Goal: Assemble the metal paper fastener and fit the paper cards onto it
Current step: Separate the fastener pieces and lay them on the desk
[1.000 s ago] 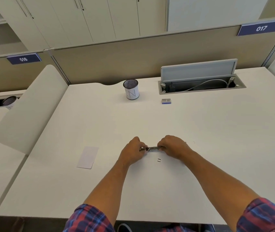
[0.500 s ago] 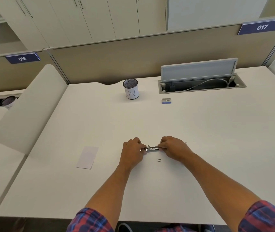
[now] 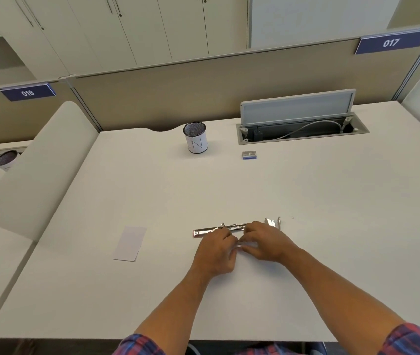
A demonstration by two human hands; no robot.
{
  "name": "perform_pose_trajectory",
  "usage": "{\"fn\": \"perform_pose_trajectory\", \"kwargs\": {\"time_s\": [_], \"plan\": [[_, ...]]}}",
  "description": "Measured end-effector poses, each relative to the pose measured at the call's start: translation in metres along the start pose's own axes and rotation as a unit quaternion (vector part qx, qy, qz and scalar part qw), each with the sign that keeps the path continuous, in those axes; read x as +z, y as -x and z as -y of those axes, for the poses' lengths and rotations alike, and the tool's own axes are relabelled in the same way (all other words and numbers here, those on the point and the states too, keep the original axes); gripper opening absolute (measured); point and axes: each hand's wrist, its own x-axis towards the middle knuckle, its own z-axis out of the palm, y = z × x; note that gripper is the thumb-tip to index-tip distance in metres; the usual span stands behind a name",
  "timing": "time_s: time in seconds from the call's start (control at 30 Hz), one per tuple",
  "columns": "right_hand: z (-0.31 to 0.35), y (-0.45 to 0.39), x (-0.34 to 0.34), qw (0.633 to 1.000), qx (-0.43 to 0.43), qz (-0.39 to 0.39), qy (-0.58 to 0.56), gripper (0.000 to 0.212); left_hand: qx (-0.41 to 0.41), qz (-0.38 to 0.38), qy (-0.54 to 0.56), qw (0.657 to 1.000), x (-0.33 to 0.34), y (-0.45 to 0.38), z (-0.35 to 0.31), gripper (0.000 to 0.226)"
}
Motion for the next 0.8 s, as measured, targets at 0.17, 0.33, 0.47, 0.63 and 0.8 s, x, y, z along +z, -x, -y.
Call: {"fn": "perform_pose_trajectory", "kwargs": {"time_s": [0.17,0.33,0.47,0.63,0.8], "plan": [[0.003,-0.001,0.004,0.999,0.015,0.03,-0.009,0.021,-0.017,-0.005,0.007,1.0,0.003,-0.004,-0.005,0.01],[0.002,0.0,0.002,0.999,0.03,0.021,-0.029,0.021,-0.029,-0.023,0.032,0.999,0.006,-0.004,-0.007,0.006],[0.0,0.003,-0.01,1.0,-0.003,-0.007,-0.016,0.018,-0.051,-0.056,0.058,0.995,0.007,-0.005,-0.011,0.012],[-0.004,0.006,-0.03,0.997,-0.032,-0.07,-0.011,0.016,-0.151,-0.072,0.207,0.964,0.001,-0.021,-0.022,0.007],[-0.01,0.003,-0.045,0.994,-0.034,-0.105,-0.003,0.008,-0.293,-0.065,0.383,0.874,-0.004,-0.045,-0.033,0.011]]}}
